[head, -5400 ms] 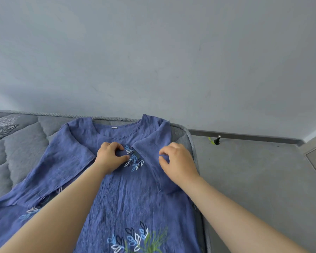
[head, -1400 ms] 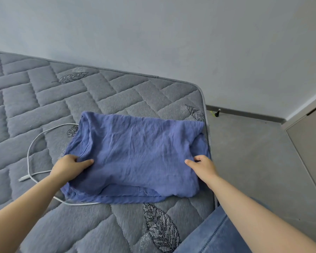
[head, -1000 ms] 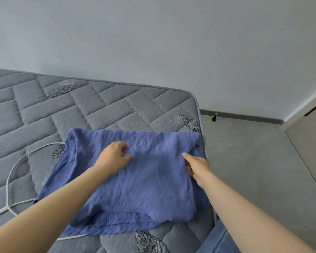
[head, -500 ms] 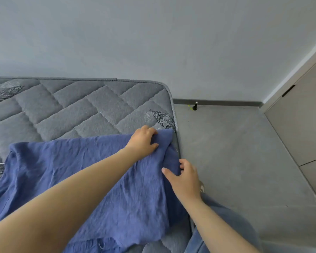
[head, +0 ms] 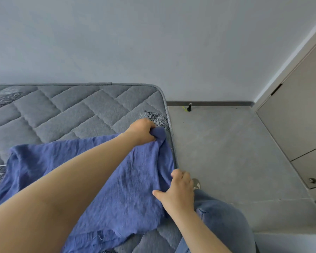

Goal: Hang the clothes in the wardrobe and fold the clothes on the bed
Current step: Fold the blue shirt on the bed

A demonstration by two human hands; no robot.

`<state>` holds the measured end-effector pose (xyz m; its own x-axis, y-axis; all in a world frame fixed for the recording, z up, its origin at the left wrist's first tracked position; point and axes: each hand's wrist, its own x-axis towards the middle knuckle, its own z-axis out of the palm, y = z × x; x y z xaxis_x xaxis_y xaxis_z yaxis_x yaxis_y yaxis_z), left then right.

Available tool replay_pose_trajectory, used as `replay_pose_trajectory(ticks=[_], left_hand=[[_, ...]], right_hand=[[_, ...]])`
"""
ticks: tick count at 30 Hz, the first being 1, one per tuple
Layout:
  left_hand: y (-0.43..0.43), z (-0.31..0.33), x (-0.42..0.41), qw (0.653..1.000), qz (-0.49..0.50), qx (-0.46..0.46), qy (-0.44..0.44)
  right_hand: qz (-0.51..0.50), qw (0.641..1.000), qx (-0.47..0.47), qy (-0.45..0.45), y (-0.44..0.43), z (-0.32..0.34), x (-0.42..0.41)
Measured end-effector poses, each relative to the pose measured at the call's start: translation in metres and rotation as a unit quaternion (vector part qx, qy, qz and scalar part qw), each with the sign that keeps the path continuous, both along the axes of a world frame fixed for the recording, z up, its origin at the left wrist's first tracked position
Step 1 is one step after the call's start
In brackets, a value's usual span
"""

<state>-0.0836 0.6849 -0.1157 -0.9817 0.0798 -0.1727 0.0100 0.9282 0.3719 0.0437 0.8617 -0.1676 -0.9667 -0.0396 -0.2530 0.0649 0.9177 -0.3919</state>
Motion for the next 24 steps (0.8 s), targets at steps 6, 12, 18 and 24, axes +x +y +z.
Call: replay_pose_trajectory(ticks=[6, 12, 18, 24], left_hand=[[-0.014, 0.031, 0.024, 0.997, -0.013, 0.056, 0.060], [-0.041, 0.060, 0.060, 0.988, 0.013, 0.085, 0.130], [-0.114, 0.082, 0.117, 0.973, 0.087, 0.095, 0.190], [-0.215, 0.071, 0.188, 0.965, 0.148, 0.070, 0.205]], right_hand=[[0.010, 0.994, -0.102, -0.046, -0.003, 0.004, 0.013], [0.010, 0.977, -0.215, 0.011, -0.011, 0.031, 0.034], [0.140, 0.953, -0.260, 0.063, -0.059, 0.076, 0.070], [0.266, 0.928, -0.249, 0.074, -0.141, 0.090, 0.114]])
